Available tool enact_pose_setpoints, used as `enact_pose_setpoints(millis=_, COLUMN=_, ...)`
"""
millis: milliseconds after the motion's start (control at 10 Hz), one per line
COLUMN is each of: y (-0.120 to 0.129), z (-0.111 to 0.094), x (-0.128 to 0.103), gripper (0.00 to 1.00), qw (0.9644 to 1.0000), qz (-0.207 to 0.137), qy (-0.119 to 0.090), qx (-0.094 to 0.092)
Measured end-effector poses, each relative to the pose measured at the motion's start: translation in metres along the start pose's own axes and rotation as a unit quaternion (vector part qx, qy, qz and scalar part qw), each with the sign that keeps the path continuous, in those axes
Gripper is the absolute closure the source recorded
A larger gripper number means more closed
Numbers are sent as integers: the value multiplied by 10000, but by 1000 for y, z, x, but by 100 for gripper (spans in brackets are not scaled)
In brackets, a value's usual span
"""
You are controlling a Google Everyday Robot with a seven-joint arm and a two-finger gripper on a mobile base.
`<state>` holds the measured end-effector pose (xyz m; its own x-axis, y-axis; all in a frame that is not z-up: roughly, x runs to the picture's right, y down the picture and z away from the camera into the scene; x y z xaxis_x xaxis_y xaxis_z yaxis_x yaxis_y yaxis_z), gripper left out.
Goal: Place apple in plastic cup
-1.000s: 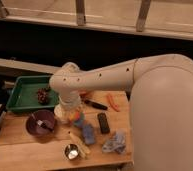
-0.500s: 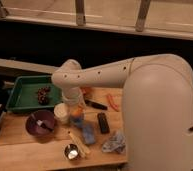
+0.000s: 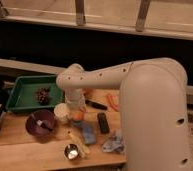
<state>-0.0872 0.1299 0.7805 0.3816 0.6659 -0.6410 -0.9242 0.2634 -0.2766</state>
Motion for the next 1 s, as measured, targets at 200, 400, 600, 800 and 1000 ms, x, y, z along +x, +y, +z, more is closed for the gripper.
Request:
enact_pose_setpoints(millis=200, y=6, z=2, x=-1, gripper=21, qw=10000, qz=-57, qy=-2, qx=-60)
enact_pose_setpoints(millis=400, y=13, z=0, x=-3, gripper=21, qw=9999, qz=-121, qy=-21, qx=-83)
enact_pose_setpoints(millis=600, y=11, z=-8, x=-4, gripper=21, qw=9999, qz=-121, qy=-78, qx=-48)
enact_pose_setpoints(millis=800, y=2, z=-27, x=-9, gripper=21, qw=9996, qz=-24, qy=-266, qx=21)
enact_pose_setpoints(millis=1000, y=-7, z=-52, x=-12, gripper=21, qw=9984, qz=155, qy=-544, qx=39)
